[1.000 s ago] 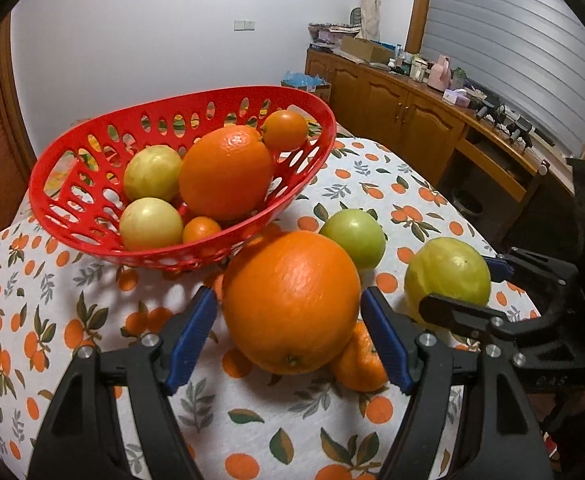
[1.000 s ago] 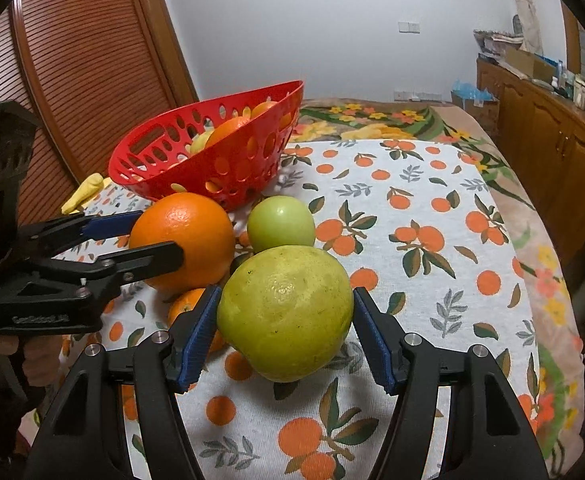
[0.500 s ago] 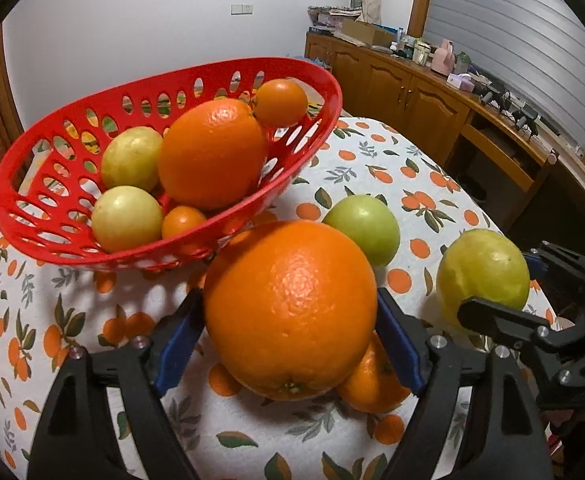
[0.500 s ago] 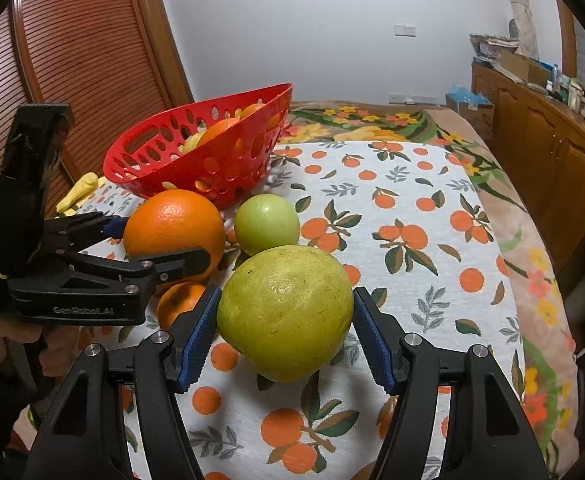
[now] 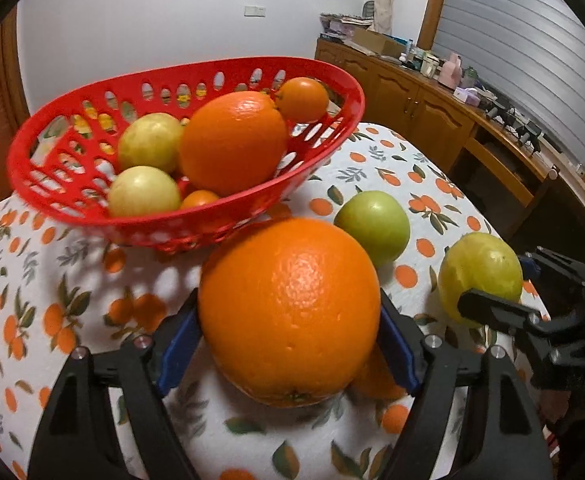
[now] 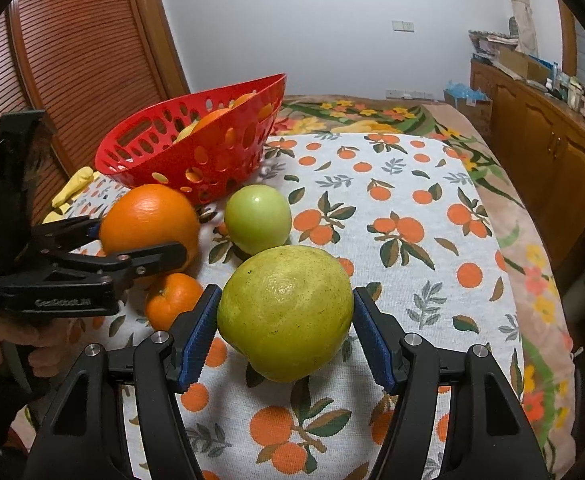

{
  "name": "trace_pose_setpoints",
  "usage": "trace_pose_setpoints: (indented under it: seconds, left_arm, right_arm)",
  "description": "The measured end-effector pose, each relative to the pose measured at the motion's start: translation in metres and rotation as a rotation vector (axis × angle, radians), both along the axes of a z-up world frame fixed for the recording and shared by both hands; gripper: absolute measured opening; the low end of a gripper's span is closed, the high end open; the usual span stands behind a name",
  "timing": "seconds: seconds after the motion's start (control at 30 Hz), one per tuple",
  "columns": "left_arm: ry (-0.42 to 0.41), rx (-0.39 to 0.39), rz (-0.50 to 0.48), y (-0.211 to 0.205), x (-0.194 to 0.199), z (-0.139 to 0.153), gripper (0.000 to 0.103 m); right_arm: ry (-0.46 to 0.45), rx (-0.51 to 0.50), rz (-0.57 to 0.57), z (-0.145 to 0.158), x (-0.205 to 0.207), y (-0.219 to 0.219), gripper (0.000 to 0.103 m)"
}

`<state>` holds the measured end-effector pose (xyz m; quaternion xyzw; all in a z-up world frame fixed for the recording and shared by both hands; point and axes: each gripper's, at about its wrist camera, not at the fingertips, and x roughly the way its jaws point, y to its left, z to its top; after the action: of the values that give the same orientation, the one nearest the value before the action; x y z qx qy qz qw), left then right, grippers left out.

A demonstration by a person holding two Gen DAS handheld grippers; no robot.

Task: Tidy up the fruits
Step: 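Lift and carry the large orange with the left tool while the right tool carries the pomelo to the basket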

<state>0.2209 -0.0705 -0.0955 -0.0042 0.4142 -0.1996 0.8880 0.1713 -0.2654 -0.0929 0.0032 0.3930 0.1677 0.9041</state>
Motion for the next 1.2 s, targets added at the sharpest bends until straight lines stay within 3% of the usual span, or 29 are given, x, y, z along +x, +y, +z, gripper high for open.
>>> trace_pose_setpoints:
  seconds: [0.6,1.2]
  left_arm:
    - [-0.099,-0.076,0.037,0.054,-0.057,0.045,0.078]
    - [-0.201,-0.103,0.090,0.093,-0.076,0.090,0.078]
  right_arm:
    - [-0.043,0.011,0.040,0.019,-0.005,0.022,0.067]
    - [-0.153,0.048,0.122,0.074,-0.012,0.055,0.067]
